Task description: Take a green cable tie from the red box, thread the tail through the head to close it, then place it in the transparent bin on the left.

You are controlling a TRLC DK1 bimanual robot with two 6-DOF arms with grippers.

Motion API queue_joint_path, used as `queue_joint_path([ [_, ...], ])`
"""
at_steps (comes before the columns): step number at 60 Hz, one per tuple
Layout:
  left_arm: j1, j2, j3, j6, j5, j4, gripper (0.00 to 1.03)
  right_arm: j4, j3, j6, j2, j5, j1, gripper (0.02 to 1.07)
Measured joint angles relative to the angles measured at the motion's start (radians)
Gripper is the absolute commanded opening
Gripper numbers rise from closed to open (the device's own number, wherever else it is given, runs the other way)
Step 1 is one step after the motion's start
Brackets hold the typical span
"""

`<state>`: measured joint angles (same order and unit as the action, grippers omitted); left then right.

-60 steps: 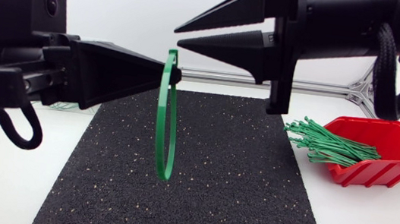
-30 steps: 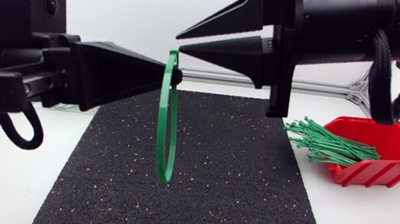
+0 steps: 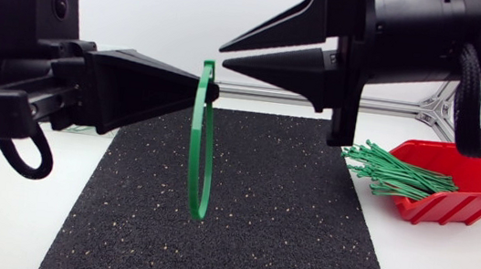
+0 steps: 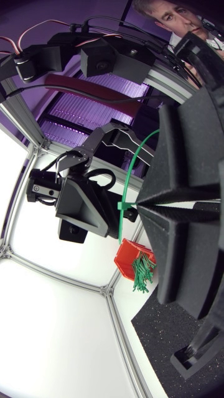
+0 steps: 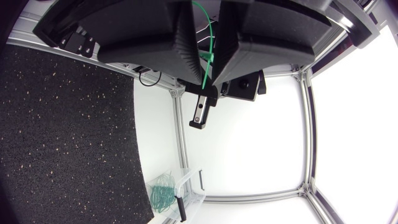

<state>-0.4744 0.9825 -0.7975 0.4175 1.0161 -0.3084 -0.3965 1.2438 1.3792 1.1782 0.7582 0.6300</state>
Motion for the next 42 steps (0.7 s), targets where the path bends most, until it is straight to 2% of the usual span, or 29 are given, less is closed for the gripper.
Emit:
queue_joint_path([
  [21,-0.001,0.000,0.000,0.000,0.000,0.000,0.04,0.000,0.010,-0.004,0.029,-0.006,0.050,0.22],
  [28,-0.005,0.000,0.000,0.000,0.000,0.000,0.04,0.001,0.013,-0.009,0.032,-0.023,0.052,0.08],
  [42,-0.011,0.000,0.000,0.000,0.000,0.001,0.04,0.001,0.014,-0.023,0.032,-0.029,0.040,0.08],
])
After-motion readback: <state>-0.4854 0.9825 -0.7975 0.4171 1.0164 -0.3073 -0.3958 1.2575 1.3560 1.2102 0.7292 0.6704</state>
